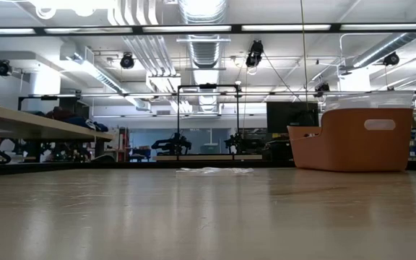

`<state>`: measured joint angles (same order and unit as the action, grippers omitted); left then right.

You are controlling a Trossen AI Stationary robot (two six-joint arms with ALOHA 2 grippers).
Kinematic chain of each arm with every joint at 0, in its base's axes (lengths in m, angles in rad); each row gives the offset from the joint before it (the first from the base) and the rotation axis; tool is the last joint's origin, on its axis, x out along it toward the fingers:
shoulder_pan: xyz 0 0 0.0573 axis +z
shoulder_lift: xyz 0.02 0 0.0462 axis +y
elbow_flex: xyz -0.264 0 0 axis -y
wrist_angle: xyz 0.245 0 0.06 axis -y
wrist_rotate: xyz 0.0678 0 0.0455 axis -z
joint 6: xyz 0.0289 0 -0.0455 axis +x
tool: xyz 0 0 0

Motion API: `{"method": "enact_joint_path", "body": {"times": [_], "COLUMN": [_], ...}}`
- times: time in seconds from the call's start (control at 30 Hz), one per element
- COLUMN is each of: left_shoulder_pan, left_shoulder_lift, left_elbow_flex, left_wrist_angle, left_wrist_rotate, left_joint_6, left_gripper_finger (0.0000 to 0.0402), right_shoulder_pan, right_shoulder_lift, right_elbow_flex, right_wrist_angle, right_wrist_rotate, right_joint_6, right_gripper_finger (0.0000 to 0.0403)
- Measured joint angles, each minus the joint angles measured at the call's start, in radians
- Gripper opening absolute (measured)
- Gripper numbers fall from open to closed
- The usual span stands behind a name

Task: Roll bandage
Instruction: Roll the green bandage

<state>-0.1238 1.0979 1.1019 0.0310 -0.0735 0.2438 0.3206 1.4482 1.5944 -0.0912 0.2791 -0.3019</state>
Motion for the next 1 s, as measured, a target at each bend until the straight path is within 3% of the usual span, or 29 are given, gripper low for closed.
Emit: {"method": "enact_joint_path", "body": {"times": [0.17, 0.33, 0.5, 0.8, 1.0], "left_shoulder_pan": [-0.001, 0.0, -0.002, -0.001, -0.002], "left_shoulder_lift": [-0.033, -0.085, -0.091, -0.006, 0.014], "left_elbow_flex": [0.0, -0.001, -0.003, -0.005, -0.005], "left_wrist_angle": [-0.029, -0.034, -0.019, 0.016, 0.03], "left_wrist_rotate": [0.009, 0.051, 0.166, 0.162, 0.165], "left_joint_6": [-0.002, -0.054, -0.129, -0.183, -0.184], "left_gripper_finger": [0.0256, 0.0269, 0.0255, 0.0217, 0.0204], "right_shoulder_pan": [0.0, 0.002, 0.002, 0.002, 0.002], "right_shoulder_lift": [-0.006, -0.047, -0.071, -0.062, -0.052], "right_elbow_flex": [0.0, 0.0, 0.0, 0.0, 0.0], "right_wrist_angle": [-0.055, -0.221, -0.276, -0.273, -0.284], "right_wrist_rotate": [0.006, -0.023, -0.035, -0.078, -0.076], "right_joint_6": [0.047, 0.075, 0.039, -0.125, -0.145], "right_gripper_finger": [0.0003, 0.0003, 0.0003, 0.0003, 0.0003]}}
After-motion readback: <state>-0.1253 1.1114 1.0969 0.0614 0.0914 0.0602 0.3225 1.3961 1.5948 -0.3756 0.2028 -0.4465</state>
